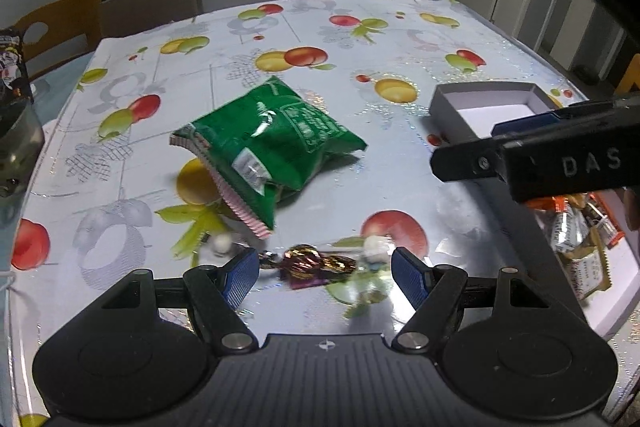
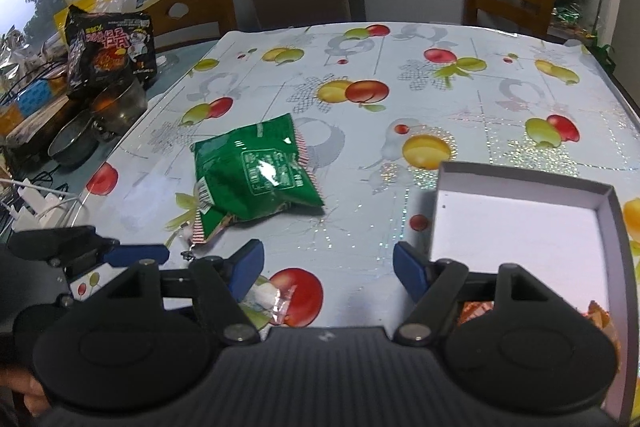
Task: Organize snacks
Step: 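Withdraw both tools from the box toward the green chip bag, then close left tool on green bag edge while right tool grasps clear candy stick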
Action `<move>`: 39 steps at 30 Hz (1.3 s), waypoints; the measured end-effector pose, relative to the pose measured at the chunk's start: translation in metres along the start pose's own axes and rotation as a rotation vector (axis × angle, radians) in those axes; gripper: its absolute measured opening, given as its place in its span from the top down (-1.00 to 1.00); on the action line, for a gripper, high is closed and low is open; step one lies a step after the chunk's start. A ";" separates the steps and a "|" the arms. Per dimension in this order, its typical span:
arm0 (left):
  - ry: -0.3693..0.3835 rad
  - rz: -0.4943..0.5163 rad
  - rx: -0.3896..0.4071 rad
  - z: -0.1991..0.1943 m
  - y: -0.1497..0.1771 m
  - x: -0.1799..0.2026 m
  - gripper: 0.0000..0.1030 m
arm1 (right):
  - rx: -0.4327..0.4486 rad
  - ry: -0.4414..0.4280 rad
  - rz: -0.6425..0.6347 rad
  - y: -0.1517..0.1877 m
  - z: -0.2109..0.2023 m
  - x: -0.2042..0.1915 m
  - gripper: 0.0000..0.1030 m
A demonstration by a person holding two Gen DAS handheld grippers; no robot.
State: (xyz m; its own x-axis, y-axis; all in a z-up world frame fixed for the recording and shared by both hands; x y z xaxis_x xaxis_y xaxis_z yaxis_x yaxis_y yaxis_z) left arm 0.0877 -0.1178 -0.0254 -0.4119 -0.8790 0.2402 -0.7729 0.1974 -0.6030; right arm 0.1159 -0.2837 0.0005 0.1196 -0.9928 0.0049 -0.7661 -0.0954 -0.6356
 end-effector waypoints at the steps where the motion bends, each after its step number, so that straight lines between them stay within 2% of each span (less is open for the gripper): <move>1: -0.006 0.002 0.002 0.000 -0.001 -0.002 -0.42 | 0.002 -0.001 -0.005 0.000 0.000 -0.002 -0.40; 14: -0.041 0.027 0.001 0.014 -0.014 -0.028 -0.42 | -0.033 0.010 -0.018 0.009 0.007 -0.011 -0.40; 39: 0.000 0.064 -0.036 0.049 -0.027 -0.048 -0.42 | -0.075 0.021 -0.062 0.014 0.020 -0.024 -0.40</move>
Point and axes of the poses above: each gripper's, at about its wrist camera, not at the fingertips, and z roughly the way its jaws point, x to its right, y to its underside, the point moved 1 cm from there along z, roughly the way its jaws point, and after that the axes turned 15 degrees about y, right-handed, at the moved point
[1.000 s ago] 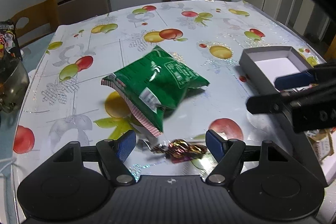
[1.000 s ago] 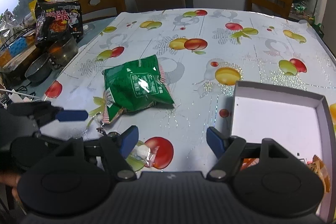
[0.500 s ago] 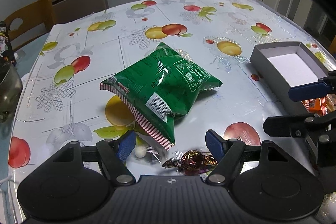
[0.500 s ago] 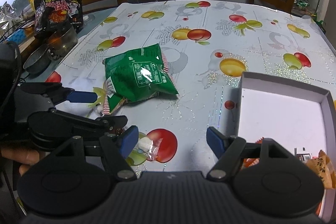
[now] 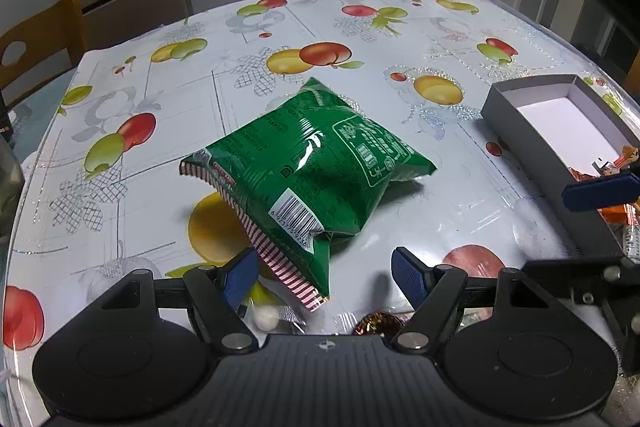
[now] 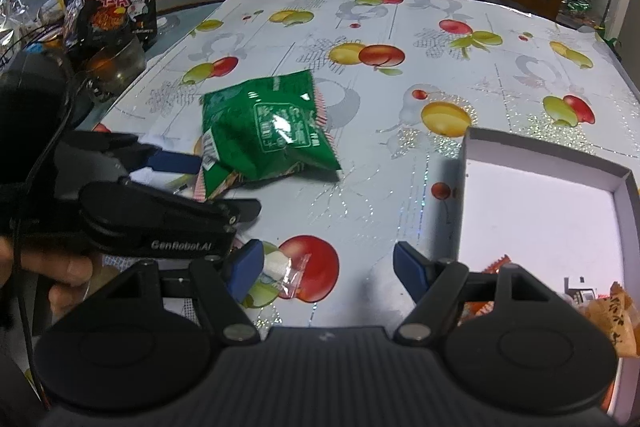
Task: Organize snacks
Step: 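Close left tool on green bag edge while right tool grasps clear candy stick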
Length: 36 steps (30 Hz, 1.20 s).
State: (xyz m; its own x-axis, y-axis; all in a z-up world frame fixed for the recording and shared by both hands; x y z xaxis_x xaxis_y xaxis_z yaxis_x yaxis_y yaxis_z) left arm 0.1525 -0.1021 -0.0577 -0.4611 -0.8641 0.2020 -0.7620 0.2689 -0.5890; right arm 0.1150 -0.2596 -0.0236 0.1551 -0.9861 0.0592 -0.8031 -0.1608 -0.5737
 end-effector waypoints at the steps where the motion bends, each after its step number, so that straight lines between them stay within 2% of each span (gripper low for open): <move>1: 0.001 0.002 0.002 0.001 -0.001 -0.001 -0.42 | -0.001 0.000 -0.001 0.000 0.000 -0.001 -0.40; 7: 0.003 0.035 0.034 -0.010 -0.008 0.001 -0.40 | 0.001 0.001 -0.005 -0.002 0.002 -0.003 -0.40; 12: -0.019 0.059 0.003 -0.003 -0.012 -0.006 -0.40 | 0.000 -0.034 -0.033 -0.006 0.008 -0.011 -0.40; 15: 0.000 0.047 -0.015 0.003 -0.010 -0.014 -0.35 | 0.002 -0.050 -0.075 -0.005 0.010 -0.022 -0.40; 18: 0.056 0.026 -0.019 0.006 -0.008 -0.021 -0.03 | 0.004 -0.065 -0.140 -0.002 0.011 -0.034 -0.40; 19: 0.056 0.021 -0.019 0.007 -0.007 -0.023 0.17 | 0.007 -0.073 -0.169 0.000 0.011 -0.038 -0.40; 24: 0.081 0.022 -0.015 0.008 -0.007 -0.026 0.28 | 0.038 -0.095 -0.308 0.008 0.012 -0.062 -0.40; 25: 0.086 0.020 -0.014 0.008 -0.007 -0.027 0.35 | 0.040 -0.095 -0.329 0.008 0.015 -0.066 -0.40; 26: 0.088 0.017 -0.013 0.007 -0.007 -0.027 0.52 | 0.042 -0.095 -0.345 0.009 0.017 -0.069 -0.40; 30: 0.105 0.008 -0.022 0.005 -0.007 -0.030 0.66 | 0.037 -0.090 -0.377 0.010 0.029 -0.076 -0.39; 33: 0.107 0.001 -0.015 0.002 -0.007 -0.031 0.70 | 0.028 -0.068 -0.383 0.011 0.036 -0.079 -0.06; 35: 0.112 -0.004 -0.012 0.000 -0.006 -0.032 0.72 | 0.035 -0.067 -0.372 0.013 0.036 -0.078 0.29; 36: 0.113 -0.006 -0.010 -0.001 -0.006 -0.032 0.72 | 0.043 -0.059 -0.377 0.014 0.035 -0.079 0.36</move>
Point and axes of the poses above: each gripper's, at about its wrist camera, not at the fingertips, and z roughly the way its jaws point, x to its right, y to its underside, the point moved 1 cm from there along z, roughly the way its jaws point, and after that the axes turned 15 degrees about y, right-handed, at the moved point
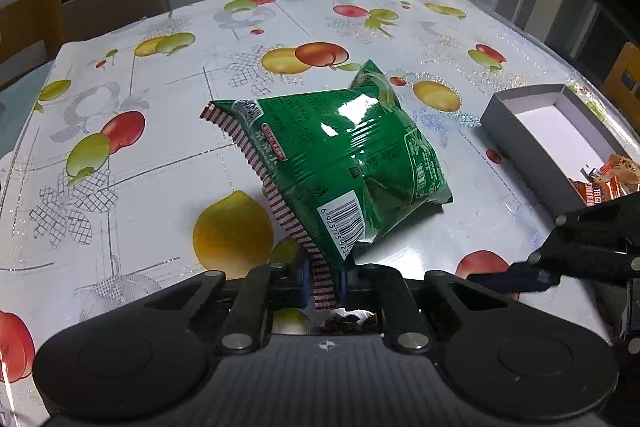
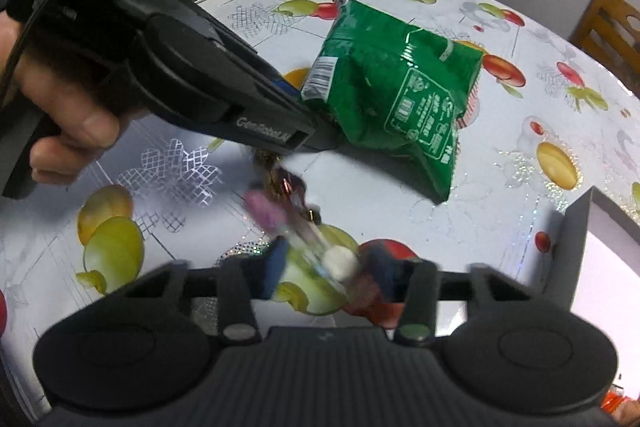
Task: Organize snacks
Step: 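Close left tool on green bag edge while right tool grasps clear candy stick, then carry green bag with left tool while right tool carries candy stick over box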
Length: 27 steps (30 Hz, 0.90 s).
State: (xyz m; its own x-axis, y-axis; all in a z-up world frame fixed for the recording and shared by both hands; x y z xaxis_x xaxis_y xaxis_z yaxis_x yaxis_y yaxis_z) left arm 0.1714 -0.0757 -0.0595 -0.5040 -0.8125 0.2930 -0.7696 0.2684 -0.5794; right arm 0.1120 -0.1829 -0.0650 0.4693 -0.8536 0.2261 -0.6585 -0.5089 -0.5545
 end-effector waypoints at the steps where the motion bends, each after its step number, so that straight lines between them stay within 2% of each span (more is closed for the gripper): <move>1: 0.001 -0.002 0.005 -0.001 0.000 0.000 0.75 | 0.005 0.008 -0.007 0.001 -0.001 -0.001 0.54; 2: 0.001 -0.006 0.010 -0.002 0.000 0.001 0.76 | 0.006 0.015 -0.008 0.001 -0.001 -0.002 0.66; 4: 0.001 -0.011 0.016 -0.005 0.000 0.002 0.77 | 0.001 0.018 -0.006 0.001 -0.001 -0.001 0.70; 5: 0.002 -0.013 0.020 -0.006 0.000 0.002 0.77 | -0.001 0.015 0.000 0.002 -0.002 -0.001 0.78; 8: 0.002 -0.014 0.035 -0.011 -0.001 0.006 0.77 | 0.002 0.007 0.032 0.005 -0.007 0.005 0.82; 17: -0.003 -0.011 0.094 -0.029 -0.004 0.017 0.78 | 0.044 0.036 0.139 0.008 -0.036 0.027 0.83; 27: -0.026 -0.011 0.143 -0.047 -0.004 0.027 0.78 | 0.080 0.046 0.188 0.013 -0.058 0.040 0.84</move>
Point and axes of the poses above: each gripper's, at about its wrist camera, not at the fingertips, and z roughly the way its jaws point, x to its right, y to its underside, the point moved 1 cm from there along z, roughly the way its jaws point, and after that the axes turned 15 degrees about y, right-handed, at the moved point
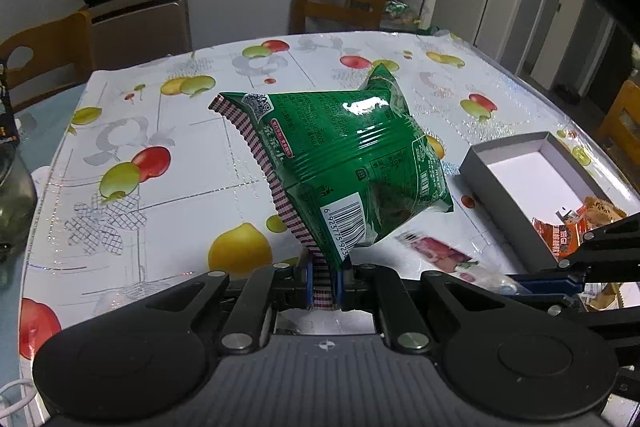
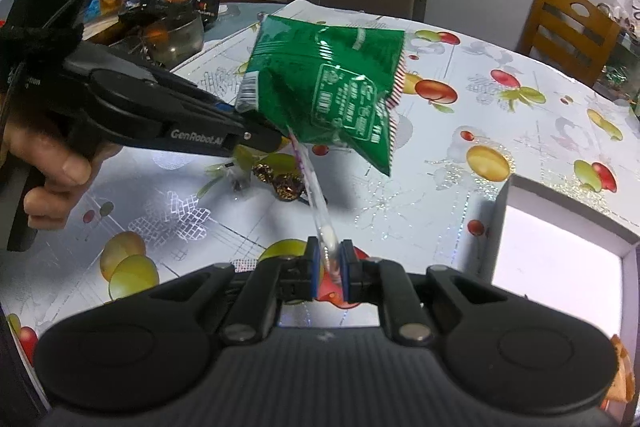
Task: Organize snacks
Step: 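Carry green bag with left tool while right tool carries candy stick over box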
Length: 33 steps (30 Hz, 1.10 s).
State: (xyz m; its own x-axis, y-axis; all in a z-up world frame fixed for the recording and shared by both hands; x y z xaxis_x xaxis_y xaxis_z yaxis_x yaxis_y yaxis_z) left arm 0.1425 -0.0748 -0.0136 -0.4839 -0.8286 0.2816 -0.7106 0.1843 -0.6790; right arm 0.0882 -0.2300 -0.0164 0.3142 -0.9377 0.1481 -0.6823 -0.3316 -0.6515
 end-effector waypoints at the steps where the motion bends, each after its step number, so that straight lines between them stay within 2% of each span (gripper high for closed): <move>1: -0.003 0.001 0.003 -0.002 0.000 0.001 0.78 | 0.004 0.002 0.005 0.001 -0.004 0.000 0.84; 7: -0.008 0.011 0.017 -0.007 -0.006 0.007 0.78 | 0.034 0.025 0.044 -0.001 -0.017 0.013 0.84; 17: 0.029 0.051 0.034 -0.001 -0.019 0.035 0.78 | 0.058 0.076 0.121 0.003 -0.037 0.045 0.84; 33: 0.104 0.134 0.025 0.028 -0.038 0.087 0.78 | 0.039 0.177 0.228 0.036 -0.057 0.099 0.84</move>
State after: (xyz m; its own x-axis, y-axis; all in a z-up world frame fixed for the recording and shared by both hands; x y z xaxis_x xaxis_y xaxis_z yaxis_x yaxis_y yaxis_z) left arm 0.1418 -0.1685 0.0179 -0.6245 -0.7382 0.2552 -0.6240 0.2750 -0.7314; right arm 0.0573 -0.3407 0.0171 0.0333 -0.9922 0.1202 -0.6952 -0.1094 -0.7104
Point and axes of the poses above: each gripper's, at about its wrist camera, not at the fingertips, and z roughly the way its jaws point, x to its right, y to its underside, the point moved 1 cm from there along z, roughly the way its jaws point, and after that the axes turned 15 degrees about y, right-handed, at the moved point
